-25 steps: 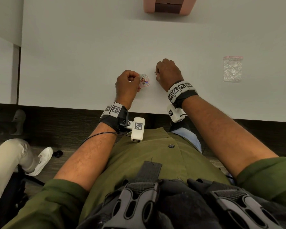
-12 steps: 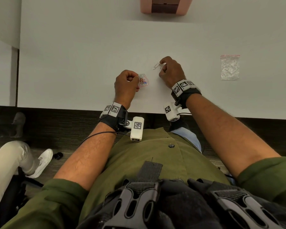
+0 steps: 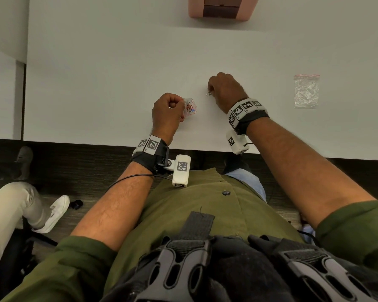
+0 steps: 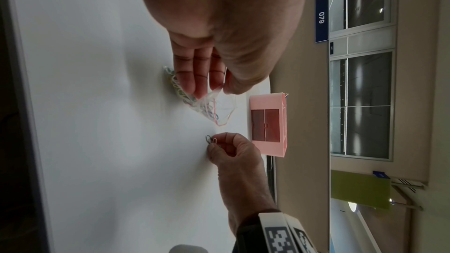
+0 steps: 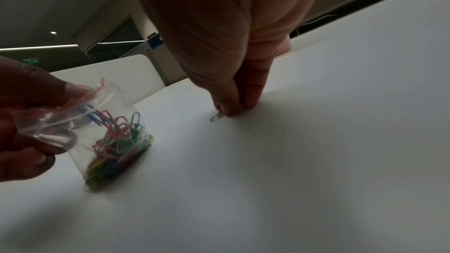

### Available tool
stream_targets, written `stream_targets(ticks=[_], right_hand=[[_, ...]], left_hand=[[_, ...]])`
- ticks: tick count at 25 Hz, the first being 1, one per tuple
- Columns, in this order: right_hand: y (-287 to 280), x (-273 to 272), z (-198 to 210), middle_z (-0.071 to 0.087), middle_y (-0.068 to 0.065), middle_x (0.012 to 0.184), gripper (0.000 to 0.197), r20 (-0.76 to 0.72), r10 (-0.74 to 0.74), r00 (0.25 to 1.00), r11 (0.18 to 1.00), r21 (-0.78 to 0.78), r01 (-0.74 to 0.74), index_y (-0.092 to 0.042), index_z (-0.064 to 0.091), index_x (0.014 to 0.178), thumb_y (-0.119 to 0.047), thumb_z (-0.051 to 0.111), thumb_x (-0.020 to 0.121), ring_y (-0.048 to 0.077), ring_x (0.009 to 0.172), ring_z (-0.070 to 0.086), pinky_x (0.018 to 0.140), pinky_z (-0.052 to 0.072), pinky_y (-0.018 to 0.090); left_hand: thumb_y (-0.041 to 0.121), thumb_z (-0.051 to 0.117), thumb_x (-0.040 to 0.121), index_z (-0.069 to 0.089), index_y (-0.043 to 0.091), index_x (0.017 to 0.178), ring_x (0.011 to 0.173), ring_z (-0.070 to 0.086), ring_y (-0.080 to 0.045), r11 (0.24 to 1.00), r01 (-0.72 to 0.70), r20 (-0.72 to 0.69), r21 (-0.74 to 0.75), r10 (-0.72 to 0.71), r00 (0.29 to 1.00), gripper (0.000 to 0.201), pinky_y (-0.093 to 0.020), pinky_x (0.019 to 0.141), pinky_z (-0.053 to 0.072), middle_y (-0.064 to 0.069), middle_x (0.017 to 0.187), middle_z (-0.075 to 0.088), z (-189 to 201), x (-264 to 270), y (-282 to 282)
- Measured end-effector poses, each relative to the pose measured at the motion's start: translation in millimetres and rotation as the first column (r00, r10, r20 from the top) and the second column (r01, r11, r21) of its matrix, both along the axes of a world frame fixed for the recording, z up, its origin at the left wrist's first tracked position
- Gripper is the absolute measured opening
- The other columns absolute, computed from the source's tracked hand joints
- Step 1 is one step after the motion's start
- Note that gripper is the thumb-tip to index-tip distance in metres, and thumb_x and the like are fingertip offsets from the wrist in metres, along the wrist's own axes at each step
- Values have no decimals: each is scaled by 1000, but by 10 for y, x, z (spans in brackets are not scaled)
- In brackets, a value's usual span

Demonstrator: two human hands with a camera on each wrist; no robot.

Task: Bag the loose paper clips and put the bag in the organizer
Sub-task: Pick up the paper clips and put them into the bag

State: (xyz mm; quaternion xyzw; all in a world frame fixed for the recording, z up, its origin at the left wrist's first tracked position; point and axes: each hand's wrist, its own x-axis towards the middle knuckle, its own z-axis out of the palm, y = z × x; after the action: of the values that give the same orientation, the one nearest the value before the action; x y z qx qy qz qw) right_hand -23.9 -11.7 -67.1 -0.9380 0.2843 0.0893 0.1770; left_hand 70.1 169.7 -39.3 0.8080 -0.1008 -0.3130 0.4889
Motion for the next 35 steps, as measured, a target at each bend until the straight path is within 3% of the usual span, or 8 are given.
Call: stream_targets(ticks=[3,8,14,22,28,31,33,35], right_hand=[[-5,61,43,53,20,116,20,-93,31,995,999,-37,-35,-3,57,110,0,46,94,39,104,54,80,48,46],[-31,94,94,51,19,119,20,-158,-15,987,1000,23,19,-2,60,108,-7,60,89,40,104,56,83,51,46],[-3,18,112,59,17,109,20,-54,-45,998,996,73,49,-8,57,107,-3,54,88,37,100,58,80,46,41],[-21,14,120,58,17,112,20,-102,-78,992,989,114,89,-6,60,105,-9,63,86,37,101,58,83,47,40],[-51,-111,204,67,3,97,15,74,-310,948,889,375,262,-10,70,97,-4,65,84,14,88,57,82,50,29],[114,-108,410,66,-7,87,14,227,-394,891,834,495,243,-13,71,97,-8,69,84,8,80,60,75,49,17],[284,-61,548,67,-9,87,14,306,-342,888,839,526,142,-15,70,98,-11,70,85,5,80,62,74,48,11],[443,-10,625,67,-7,91,15,332,-219,917,884,465,43,-16,68,102,-11,68,87,5,82,63,75,50,12]], left_hand=[[12,62,95,68,14,92,78,73,-21,1000,2,6,-2,-2,1000,7,-20,54,53,-1,90,71,-5,13,-4],[12,62,94,68,14,92,77,73,-21,1000,3,4,-6,-3,1000,7,-21,54,54,-1,88,71,-6,12,-6],[12,62,95,68,14,93,78,74,-19,1000,11,3,11,-11,1000,7,-22,56,57,5,84,69,8,11,-18],[11,62,95,68,15,91,74,74,-17,1000,17,1,10,-17,1000,8,-22,56,56,5,82,69,13,32,-38],[11,62,94,68,14,92,70,73,-17,1000,16,-12,12,-16,1000,8,-20,54,54,3,82,70,11,59,-57],[11,63,94,68,14,91,77,75,-20,1000,22,-12,11,-22,1000,7,-19,53,53,-1,88,71,3,55,-70],[11,63,94,69,14,90,76,75,-19,1000,25,-10,13,-24,1000,7,-21,54,54,0,87,71,5,60,-72],[11,63,93,70,13,91,70,72,-15,999,36,-7,5,-36,999,7,-27,58,58,1,84,71,-1,57,-78]])
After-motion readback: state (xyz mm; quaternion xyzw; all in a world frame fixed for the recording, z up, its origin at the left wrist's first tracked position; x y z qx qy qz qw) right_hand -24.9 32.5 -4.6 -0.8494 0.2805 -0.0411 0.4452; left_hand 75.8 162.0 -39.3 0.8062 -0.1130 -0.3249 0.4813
